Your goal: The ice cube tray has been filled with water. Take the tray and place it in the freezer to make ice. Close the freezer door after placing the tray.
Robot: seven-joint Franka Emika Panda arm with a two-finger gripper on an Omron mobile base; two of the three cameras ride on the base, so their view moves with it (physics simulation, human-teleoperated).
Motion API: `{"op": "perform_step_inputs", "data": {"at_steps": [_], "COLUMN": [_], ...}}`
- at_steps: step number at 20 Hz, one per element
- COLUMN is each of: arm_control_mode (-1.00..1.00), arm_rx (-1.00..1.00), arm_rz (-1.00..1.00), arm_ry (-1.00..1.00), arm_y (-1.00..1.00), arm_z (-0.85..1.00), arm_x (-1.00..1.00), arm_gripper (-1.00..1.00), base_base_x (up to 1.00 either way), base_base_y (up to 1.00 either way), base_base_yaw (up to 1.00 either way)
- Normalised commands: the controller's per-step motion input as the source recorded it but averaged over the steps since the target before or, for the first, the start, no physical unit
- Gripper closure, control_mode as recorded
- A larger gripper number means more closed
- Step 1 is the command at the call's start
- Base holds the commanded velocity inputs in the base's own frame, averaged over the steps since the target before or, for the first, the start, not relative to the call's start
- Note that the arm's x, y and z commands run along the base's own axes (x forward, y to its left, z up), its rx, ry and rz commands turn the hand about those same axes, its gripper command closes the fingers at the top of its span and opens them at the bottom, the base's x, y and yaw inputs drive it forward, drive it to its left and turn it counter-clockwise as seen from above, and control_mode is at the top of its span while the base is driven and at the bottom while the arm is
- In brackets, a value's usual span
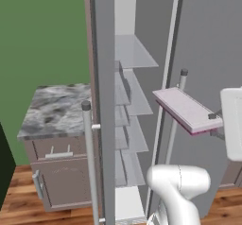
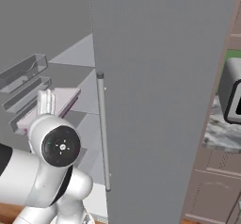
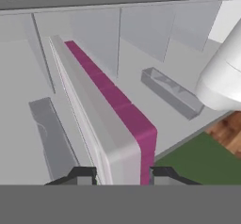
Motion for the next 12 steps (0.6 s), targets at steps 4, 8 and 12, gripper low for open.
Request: {"op": "perform_step_inputs", "data": {"at_steps": [4,8,12], "arm_control_mode": [-1.00,-1.00,-1.00], "arm_rx": [0.00,0.03,0.04], "arm_rz": [0.00,0.00,0.00], "arm_ry": [-0.02,-0.04,-0.05], "arm_y": [0.09,0.02,0.03], "arm_z": [0.06,0.08,0.08], "arm_x": [0.00,0.11,0.20], "arm_gripper": [1.00,1.00,1.00], "base_base_x": [0.00,0.00,0.00], "base_base_y": [0.00,0.00,0.00], "base_base_yaw": [0.00,0.00,0.00]}}
